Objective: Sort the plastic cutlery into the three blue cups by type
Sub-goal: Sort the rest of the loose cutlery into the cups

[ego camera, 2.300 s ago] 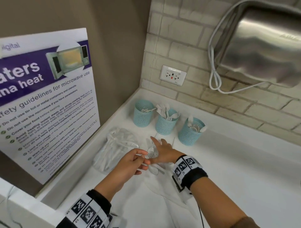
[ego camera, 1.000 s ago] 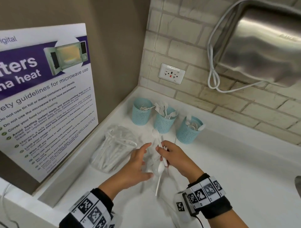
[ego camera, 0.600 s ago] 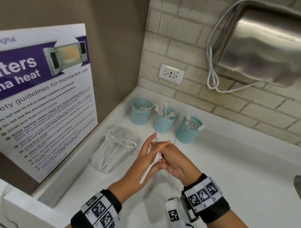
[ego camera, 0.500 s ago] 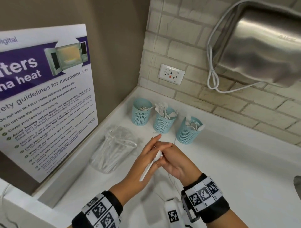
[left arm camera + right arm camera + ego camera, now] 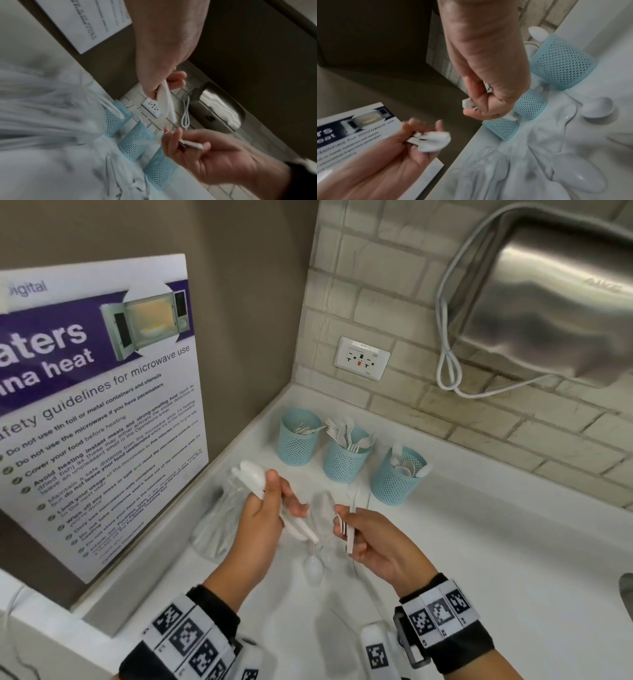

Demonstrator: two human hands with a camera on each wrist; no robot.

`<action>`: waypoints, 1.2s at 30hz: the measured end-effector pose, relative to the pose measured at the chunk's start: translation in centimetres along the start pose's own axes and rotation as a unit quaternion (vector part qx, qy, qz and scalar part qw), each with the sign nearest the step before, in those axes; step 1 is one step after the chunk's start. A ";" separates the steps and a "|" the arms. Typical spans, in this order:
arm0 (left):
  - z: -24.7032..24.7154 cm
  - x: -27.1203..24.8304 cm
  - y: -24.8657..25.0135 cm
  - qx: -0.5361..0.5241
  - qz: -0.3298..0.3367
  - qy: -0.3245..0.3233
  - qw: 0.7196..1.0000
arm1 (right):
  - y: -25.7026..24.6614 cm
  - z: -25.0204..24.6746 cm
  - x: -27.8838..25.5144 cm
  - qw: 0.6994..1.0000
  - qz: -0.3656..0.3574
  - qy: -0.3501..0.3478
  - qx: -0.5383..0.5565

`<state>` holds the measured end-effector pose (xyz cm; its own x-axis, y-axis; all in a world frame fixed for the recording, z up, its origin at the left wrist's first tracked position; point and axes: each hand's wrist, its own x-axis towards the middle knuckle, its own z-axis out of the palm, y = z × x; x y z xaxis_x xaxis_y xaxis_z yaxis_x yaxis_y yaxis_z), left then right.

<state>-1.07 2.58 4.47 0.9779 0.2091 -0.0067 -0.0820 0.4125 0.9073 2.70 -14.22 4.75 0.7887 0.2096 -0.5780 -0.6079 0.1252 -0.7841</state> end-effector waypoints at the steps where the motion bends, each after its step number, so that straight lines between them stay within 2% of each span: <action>1: -0.2 0.4 -0.3 0.002 -0.014 0.014 1.000 | 0.2 -0.1 -0.1 1.000 -0.011 -0.009 -0.020; 3: -0.4 0.8 -1.0 0.031 -0.047 0.022 0.998 | 0.5 0.0 -0.5 0.998 -0.038 -0.035 -0.044; 6: -0.2 0.5 -2.0 0.089 -0.098 -0.010 0.991 | 0.9 0.2 -0.7 0.993 -0.074 -0.057 -0.073; 9: 0.4 -0.1 -2.3 0.119 -0.120 -0.021 0.985 | 1.0 0.5 -0.9 0.989 -0.091 -0.065 -0.094; 11: 0.4 0.1 -2.3 0.118 -0.100 -0.001 0.988 | 0.8 0.8 -1.3 0.987 -0.101 -0.047 -0.118; 14: -0.1 0.4 -2.3 0.119 -0.036 0.056 0.991 | 0.5 0.8 -1.6 0.979 -0.131 0.002 -0.159; 16: -0.3 0.5 -2.2 0.161 0.008 0.066 0.985 | 0.2 0.7 -1.7 0.974 -0.144 0.018 -0.175; 18: -0.1 0.5 -2.3 0.229 0.029 0.046 0.972 | -0.3 1.0 -2.0 0.975 -0.141 0.016 -0.169; 23: -0.2 0.0 -3.2 0.355 -0.081 -0.101 0.926 | -1.2 1.6 -2.2 0.977 -0.170 -0.001 -0.127; 26: 0.1 -0.6 -2.9 0.373 -0.096 -0.143 0.912 | -1.3 1.8 -1.6 0.975 -0.199 0.011 -0.094; 28: 0.3 -0.7 -2.6 0.375 -0.100 -0.138 0.911 | -1.3 1.8 -1.3 0.973 -0.220 0.018 -0.073; 30: 0.3 -0.5 -2.4 0.340 -0.123 -0.123 0.924 | -0.9 1.9 -1.2 0.969 -0.230 0.022 -0.083; 34: 0.3 -0.4 -2.2 0.198 -0.197 -0.148 0.949 | 0.6 2.8 -1.0 0.964 -0.213 0.011 -0.159; 36: 0.5 -0.3 -1.9 0.119 -0.230 -0.153 0.954 | 0.9 2.9 -0.6 0.959 -0.214 0.037 -0.180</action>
<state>-1.15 1.27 2.91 0.9133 -0.2290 -0.3369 0.3795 0.1781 0.9079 1.43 -11.45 5.04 0.9715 0.1422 -0.1894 -0.1660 -0.1615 -0.9728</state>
